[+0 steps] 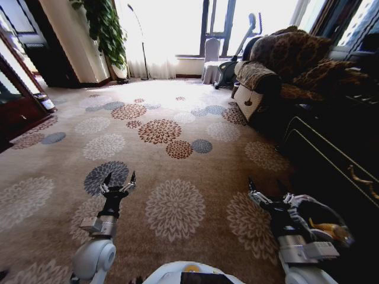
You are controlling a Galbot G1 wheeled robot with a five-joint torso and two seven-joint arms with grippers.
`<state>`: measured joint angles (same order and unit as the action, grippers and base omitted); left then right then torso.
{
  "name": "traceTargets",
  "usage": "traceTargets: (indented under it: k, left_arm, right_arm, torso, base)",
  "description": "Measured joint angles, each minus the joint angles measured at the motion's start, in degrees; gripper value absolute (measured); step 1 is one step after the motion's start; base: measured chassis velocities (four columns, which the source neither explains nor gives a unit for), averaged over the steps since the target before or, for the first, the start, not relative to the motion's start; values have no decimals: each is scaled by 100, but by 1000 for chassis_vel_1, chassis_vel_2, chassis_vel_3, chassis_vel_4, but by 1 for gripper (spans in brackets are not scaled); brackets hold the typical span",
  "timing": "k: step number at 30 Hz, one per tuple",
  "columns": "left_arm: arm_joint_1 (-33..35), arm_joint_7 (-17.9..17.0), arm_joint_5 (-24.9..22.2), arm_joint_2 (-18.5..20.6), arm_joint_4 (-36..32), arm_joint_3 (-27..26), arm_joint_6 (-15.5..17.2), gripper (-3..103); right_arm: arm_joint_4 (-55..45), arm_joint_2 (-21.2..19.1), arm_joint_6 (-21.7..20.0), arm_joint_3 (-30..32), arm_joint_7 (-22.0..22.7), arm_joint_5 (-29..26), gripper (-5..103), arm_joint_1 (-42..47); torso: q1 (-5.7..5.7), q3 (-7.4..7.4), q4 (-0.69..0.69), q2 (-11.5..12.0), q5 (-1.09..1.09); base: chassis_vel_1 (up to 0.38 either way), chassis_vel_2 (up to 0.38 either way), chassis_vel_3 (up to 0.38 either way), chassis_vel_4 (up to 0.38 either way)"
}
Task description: Pick up the trash from the ground and place it into the trash bin.
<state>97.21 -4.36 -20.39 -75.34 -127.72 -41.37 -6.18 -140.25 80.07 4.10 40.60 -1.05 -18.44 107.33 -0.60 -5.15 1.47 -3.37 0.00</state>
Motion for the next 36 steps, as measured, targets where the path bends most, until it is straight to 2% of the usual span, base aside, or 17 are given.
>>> traceTargets:
  k: [9,11,14,36]
  left_arm:
    - [2,0,0,0,0,0,0,100]
    - [-1,0,0,0,0,0,0,100]
    - [-3,0,0,0,0,0,0,100]
    - [-1,0,0,0,0,0,0,100]
  right_arm:
    - [108,264,159,60,0,209,100,102]
    - [91,295,124,59,0,228,100,151]
    - [-120,460,-179,-57,0,298,100,375]
    - [-159,468,-239,-85,0,305,100,389]
  torso:
    - [1,0,0,0,-1]
    - [0,-1,1,0,0]
    - [-2,-2,-2,0,-1]
    - [0,0,0,0,-1]
  base:
    - [98,-92,-86,93]
    - [0,0,0,0]
    - [0,0,0,0]
    - [0,0,0,0]
